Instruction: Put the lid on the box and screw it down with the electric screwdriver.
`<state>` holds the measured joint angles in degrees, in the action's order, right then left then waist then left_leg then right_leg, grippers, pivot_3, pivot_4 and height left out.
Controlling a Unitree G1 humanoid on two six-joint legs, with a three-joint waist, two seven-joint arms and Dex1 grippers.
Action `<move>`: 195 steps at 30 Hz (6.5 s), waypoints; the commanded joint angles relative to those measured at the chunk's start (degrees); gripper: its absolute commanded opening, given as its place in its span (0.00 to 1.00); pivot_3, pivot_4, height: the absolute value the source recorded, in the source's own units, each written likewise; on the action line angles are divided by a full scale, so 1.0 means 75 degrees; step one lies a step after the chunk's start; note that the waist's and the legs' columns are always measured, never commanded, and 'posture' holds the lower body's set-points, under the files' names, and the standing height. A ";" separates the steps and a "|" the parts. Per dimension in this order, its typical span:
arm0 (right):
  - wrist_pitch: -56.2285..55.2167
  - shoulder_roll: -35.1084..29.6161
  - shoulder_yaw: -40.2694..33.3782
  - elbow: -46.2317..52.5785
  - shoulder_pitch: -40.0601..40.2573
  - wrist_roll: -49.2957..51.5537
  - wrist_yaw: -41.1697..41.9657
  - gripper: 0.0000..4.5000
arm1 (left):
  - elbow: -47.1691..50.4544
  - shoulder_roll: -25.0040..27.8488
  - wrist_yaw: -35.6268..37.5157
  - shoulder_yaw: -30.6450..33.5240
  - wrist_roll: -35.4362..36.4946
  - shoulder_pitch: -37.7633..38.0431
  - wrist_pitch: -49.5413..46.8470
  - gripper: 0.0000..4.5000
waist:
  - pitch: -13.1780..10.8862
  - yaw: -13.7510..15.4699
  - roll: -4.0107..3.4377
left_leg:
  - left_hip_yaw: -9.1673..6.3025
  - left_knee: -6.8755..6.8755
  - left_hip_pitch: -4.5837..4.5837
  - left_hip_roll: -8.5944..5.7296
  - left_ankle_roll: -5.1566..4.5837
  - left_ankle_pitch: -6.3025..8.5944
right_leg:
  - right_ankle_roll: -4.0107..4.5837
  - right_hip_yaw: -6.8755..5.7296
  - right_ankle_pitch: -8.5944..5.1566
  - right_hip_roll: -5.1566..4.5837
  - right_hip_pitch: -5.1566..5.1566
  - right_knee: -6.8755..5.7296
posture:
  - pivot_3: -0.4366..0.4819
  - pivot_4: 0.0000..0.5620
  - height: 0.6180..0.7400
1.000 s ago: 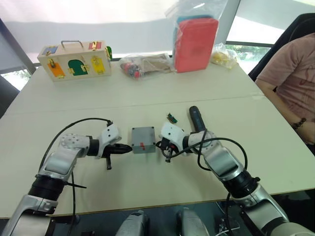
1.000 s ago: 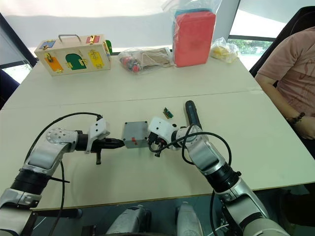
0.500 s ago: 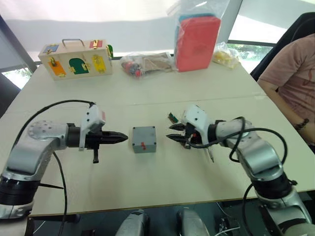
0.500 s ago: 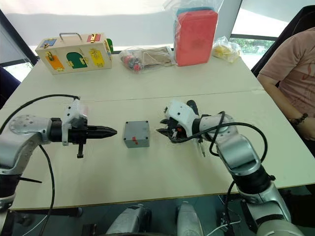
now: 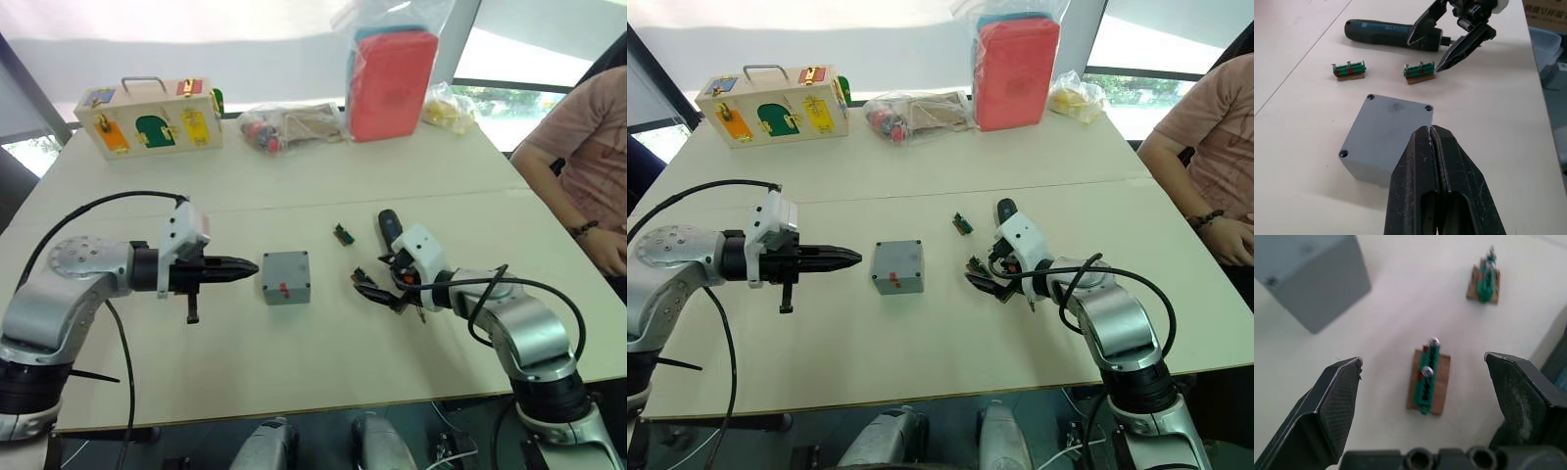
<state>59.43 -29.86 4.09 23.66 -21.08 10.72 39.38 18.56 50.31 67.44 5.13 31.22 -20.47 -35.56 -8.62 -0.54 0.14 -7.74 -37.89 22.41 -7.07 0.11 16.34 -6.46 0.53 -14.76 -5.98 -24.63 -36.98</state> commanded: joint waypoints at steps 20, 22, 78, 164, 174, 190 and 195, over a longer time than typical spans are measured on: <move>-0.0371 0.0102 0.0123 -0.0328 -0.0013 0.0522 -0.0459 0.24 | 0.0087 0.0126 -0.0038 -0.0035 0.0078 -0.0237 0.0064 0.00 | -0.0003 -0.0004 -0.0001 | 0.0000 0.0000 0.0000 0.0000 -0.0001 0.0001 | 0.0000 0.0001 0.0000 0.0004 0.0000 0.0000 | 0.48 0.27 1.00; -0.0362 0.0071 0.0144 -0.0334 -0.0005 0.0527 -0.0470 0.06 | 0.0077 0.0120 -0.0037 -0.0046 0.0082 -0.0259 0.0055 0.00 | -0.0003 -0.0003 -0.0001 | 0.0000 0.0000 0.0000 0.0000 -0.0002 0.0001 | 0.0000 0.0000 0.0000 0.0004 0.0000 0.0000 | 0.48 0.27 1.00; -0.0326 0.1149 0.2033 -0.2887 -0.3912 0.1110 0.0117 0.01 | 0.0473 0.0394 -0.1020 0.0793 0.0667 0.0479 -0.0320 0.00 | -0.0018 -0.0041 -0.0007 | 0.0016 0.0017 0.0001 0.0004 0.0006 -0.0003 | 0.0002 0.0021 0.0002 0.0009 -0.0023 -0.0003 | 0.48 0.27 1.00; 0.3314 -0.0018 0.2362 -0.7940 -0.7242 0.0035 -0.1586 0.41 | 0.0147 -0.0298 -0.0960 0.0181 0.0311 -0.0160 0.0815 0.00 | -0.0024 -0.0066 -0.0007 | 0.0057 0.0058 0.0004 0.0008 0.0027 -0.0017 | 0.0015 0.0054 0.0013 0.0011 -0.0065 -0.0011 | 0.48 0.27 1.00; 0.1638 0.0945 -0.0480 -0.5223 -0.7091 0.1016 -0.1716 0.41 | -0.0864 -0.0215 -0.0470 -0.0326 -0.0461 -0.0268 0.1577 0.00 | -0.0036 -0.0252 -0.0026 | 0.0059 0.0075 0.0060 0.0010 0.0038 -0.0025 | 0.0015 0.0063 0.0013 0.0015 -0.0141 -0.0018 | 0.48 0.27 1.00; -0.4163 0.3177 -0.0466 -0.1847 -0.3599 0.1573 -0.0986 0.41 | -0.1909 -0.1098 -0.0590 -0.1296 -0.1479 -0.0684 0.2098 0.00 | -0.0033 -0.0266 -0.0022 | 0.0039 0.0054 0.0036 0.0003 0.0042 -0.0028 | 0.0013 0.0060 0.0015 0.0026 -0.0113 -0.0039 | 0.48 0.27 1.00; -0.4655 0.3138 0.0072 -0.1756 -0.3083 0.1370 -0.0796 0.41 | -0.2317 -0.1490 -0.0765 -0.1540 -0.1784 -0.0788 0.2169 0.00 | -0.0033 -0.0280 -0.0022 | 0.0039 0.0060 0.0035 0.0004 0.0042 -0.0028 | 0.0013 0.0064 0.0015 0.0029 -0.0115 -0.0034 | 0.48 0.27 1.00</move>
<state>27.82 -6.75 4.59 6.44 -43.10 20.86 33.10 1.51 39.29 62.22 -6.32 18.71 -25.43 -20.51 -8.87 -2.64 -0.02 -7.45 -37.44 22.67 -7.03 0.42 16.13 -6.37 1.01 -14.65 -5.76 -25.49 -37.23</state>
